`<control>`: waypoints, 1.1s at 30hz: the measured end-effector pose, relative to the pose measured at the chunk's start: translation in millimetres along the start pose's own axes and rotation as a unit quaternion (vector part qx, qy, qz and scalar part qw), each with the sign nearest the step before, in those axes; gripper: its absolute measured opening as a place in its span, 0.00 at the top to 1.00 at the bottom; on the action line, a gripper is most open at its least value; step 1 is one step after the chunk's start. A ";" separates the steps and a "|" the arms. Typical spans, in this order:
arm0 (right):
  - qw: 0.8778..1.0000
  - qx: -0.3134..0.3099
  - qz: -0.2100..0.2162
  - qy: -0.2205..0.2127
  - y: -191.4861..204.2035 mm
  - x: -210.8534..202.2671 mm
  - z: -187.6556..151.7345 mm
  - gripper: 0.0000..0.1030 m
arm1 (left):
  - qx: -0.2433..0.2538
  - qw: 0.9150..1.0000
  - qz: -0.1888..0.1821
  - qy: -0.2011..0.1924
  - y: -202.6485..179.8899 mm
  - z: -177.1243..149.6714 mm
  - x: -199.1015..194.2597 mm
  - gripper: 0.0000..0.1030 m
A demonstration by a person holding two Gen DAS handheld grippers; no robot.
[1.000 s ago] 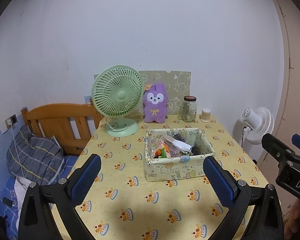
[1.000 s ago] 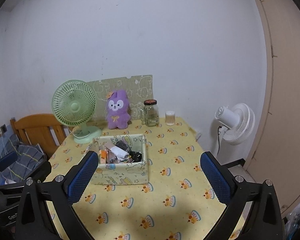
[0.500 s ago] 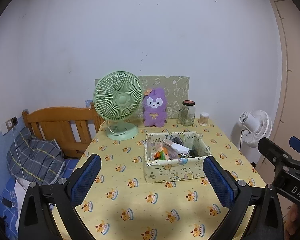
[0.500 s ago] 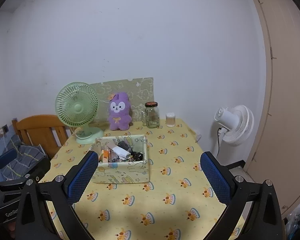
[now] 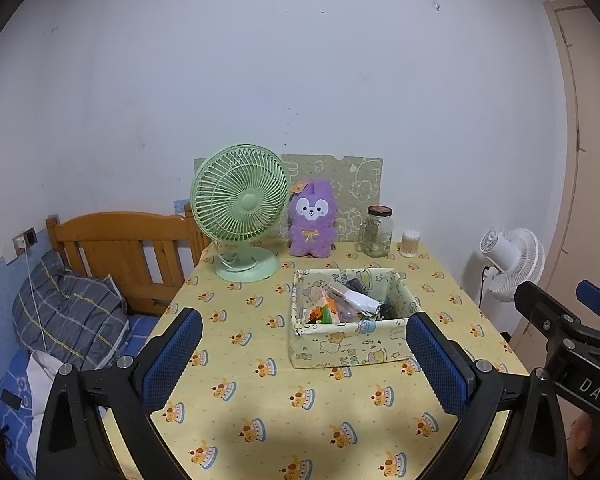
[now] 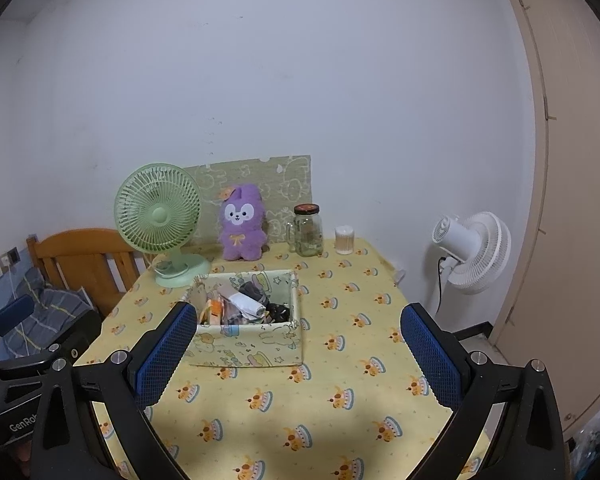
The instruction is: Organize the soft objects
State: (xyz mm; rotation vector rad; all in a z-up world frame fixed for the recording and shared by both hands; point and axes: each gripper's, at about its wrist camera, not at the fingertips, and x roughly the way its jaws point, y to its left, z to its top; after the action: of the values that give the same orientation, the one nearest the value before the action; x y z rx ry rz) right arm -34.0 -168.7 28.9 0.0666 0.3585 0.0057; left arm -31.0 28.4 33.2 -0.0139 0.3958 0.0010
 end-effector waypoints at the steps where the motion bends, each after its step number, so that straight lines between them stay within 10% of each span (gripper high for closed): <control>1: 1.000 0.001 0.000 0.000 -0.3 0.5 0.0 0.00 | 0.001 1.000 0.001 -0.001 -0.4 0.3 0.1 0.00; 33: 1.000 0.000 0.004 0.009 0.8 9.6 -0.3 0.00 | -0.002 1.000 0.008 0.001 3.2 0.3 7.3 0.00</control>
State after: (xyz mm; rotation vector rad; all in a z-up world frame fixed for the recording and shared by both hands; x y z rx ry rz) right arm -25.1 -167.7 25.3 0.0687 0.3768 0.0146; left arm -24.1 31.7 30.6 -0.0143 0.3988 0.0182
